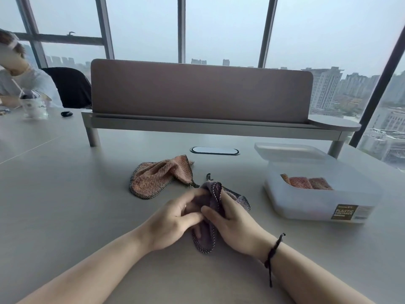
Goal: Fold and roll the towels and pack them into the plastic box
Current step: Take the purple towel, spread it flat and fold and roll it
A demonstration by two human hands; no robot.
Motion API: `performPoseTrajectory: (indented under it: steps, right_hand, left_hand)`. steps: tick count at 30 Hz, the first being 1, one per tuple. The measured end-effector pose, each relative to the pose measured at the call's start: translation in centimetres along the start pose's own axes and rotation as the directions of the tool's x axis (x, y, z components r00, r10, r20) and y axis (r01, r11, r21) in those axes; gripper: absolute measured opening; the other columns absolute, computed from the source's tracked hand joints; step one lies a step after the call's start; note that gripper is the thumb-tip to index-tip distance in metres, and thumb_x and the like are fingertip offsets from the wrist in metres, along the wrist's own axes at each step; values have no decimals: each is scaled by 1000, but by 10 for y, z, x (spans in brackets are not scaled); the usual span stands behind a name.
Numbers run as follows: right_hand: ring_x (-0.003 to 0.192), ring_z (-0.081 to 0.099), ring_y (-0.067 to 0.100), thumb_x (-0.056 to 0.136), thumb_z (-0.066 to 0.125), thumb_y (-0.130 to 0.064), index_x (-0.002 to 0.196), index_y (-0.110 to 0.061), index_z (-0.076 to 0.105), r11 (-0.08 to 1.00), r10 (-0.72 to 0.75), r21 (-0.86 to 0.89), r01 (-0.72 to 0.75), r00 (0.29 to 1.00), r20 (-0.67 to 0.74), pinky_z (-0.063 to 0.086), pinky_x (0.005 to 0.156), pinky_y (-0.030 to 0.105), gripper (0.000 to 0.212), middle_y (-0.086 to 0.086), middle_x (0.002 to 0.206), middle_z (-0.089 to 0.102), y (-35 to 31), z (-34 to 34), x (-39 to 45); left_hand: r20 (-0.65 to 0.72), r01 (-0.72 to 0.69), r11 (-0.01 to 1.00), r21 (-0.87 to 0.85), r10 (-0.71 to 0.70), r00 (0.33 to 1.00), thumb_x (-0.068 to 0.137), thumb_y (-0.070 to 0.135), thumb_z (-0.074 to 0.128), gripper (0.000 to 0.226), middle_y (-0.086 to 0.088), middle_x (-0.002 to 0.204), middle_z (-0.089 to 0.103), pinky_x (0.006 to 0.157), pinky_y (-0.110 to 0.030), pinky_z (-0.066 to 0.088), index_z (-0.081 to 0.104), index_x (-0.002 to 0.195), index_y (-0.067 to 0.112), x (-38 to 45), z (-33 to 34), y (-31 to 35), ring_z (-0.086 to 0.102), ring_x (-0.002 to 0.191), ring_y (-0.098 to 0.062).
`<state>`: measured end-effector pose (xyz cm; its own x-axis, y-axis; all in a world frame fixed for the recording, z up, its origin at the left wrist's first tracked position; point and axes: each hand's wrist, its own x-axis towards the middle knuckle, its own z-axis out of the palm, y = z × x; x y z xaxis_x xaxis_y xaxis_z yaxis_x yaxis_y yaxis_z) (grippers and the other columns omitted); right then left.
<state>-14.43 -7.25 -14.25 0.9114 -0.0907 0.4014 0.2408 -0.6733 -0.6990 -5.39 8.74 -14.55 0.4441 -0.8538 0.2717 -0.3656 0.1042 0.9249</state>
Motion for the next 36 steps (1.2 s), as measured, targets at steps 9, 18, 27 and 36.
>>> performPoseTrajectory:
  steps: [9, 18, 27, 36]
  right_hand:
    - [71, 58, 29, 91, 41, -13, 128, -22, 36, 971, -145, -171, 168, 980, 138, 51, 66, 41, 38, 1, 84, 66, -10, 8, -6]
    - [82, 63, 11, 94, 47, -20, 112, -23, 62, 957, -54, -286, 37, 997, -53, 51, 80, 32, 24, -7, 91, 71, -8, -12, -4]
    - [61, 50, 27, 92, 50, -18, 79, -9, 61, 948, -34, -311, -68, 949, -314, 42, 58, 38, 20, 6, 60, 58, -41, -49, -11]
    - [61, 48, 8, 91, 65, -19, 76, -5, 71, 992, 30, 122, 32, 881, -473, 41, 57, 28, 21, 2, 64, 62, -110, -95, -4]
  left_hand:
    - [-336, -19, 984, 179, 80, 938, 78, 49, 70, 36, -11, 85, 71, 66, -39, 55, 67, 96, 17, 1, -1, -2, 67, 73, -21]
    - [-470, 34, 998, 51, -6, 883, 100, 20, 55, 25, -12, 79, 75, 69, -48, 61, 78, 90, 17, 4, -9, 30, 71, 69, -26]
    - [-591, -25, 976, 216, 151, 792, 91, 40, 65, 38, -10, 78, 72, 77, -45, 60, 69, 65, 12, 8, -20, 86, 74, 78, -28]
    - [-359, -262, 951, -161, 191, 914, 72, 1, 48, 41, -24, 107, 73, 80, -30, 43, 33, 34, 3, -15, -10, 137, 69, 103, -12]
